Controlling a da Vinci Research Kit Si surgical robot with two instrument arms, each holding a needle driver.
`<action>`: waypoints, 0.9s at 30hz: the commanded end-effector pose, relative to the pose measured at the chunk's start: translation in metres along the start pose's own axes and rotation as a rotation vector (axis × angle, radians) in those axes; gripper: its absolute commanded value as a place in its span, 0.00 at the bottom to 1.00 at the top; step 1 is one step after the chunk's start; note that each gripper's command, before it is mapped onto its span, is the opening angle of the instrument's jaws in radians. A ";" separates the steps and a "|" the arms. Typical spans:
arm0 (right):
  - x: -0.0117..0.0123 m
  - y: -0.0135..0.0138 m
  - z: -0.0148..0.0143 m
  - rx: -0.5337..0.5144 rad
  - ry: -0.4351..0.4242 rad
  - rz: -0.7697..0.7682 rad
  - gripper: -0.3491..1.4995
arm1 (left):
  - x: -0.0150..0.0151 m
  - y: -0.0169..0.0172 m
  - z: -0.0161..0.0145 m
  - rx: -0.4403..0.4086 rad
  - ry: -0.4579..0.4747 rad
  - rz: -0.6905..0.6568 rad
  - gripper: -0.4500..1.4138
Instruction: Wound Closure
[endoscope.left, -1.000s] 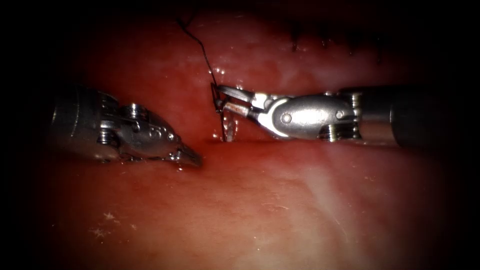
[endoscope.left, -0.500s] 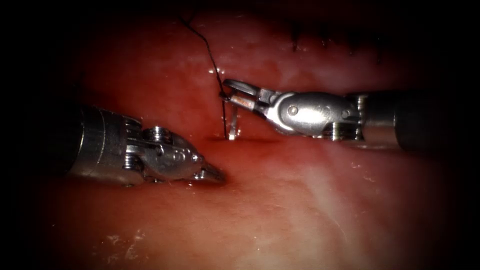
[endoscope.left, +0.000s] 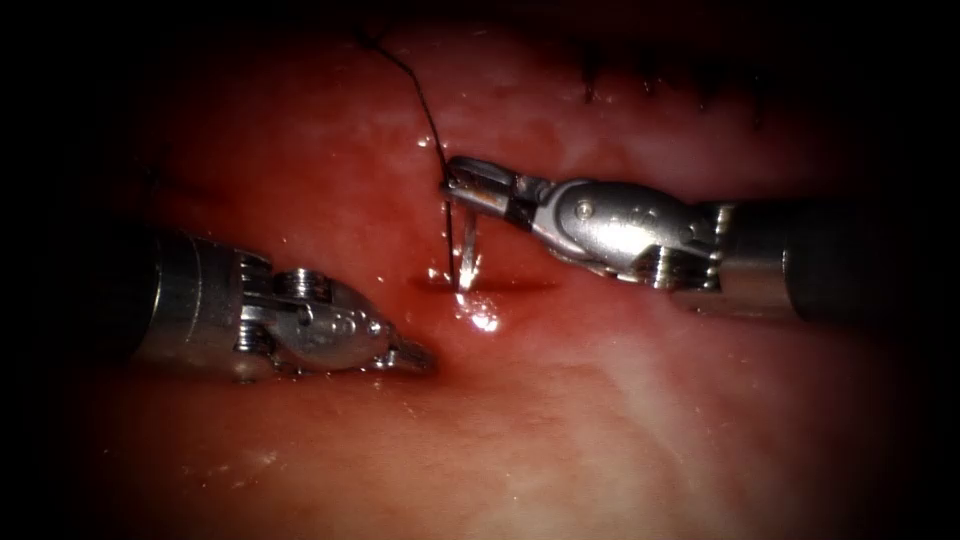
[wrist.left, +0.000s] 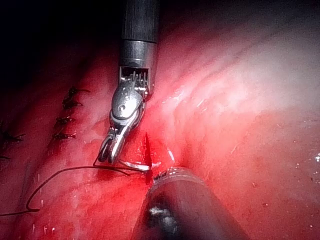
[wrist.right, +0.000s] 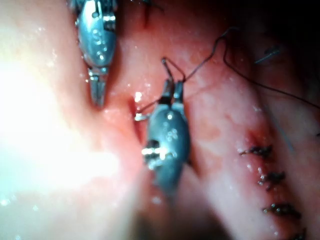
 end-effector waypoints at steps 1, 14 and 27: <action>-0.0002 -0.0005 0.0007 -0.001 -0.010 0.007 0.00 | 0.0003 0.0002 0.0007 -0.001 0.000 0.000 0.00; -0.0003 -0.0018 0.0015 -0.058 -0.076 0.033 0.00 | 0.0006 0.0010 0.0006 -0.007 0.002 -0.002 0.00; -0.0006 -0.0014 0.0015 0.068 -0.126 0.374 0.00 | 0.0004 0.0009 0.0007 -0.007 0.005 0.000 0.00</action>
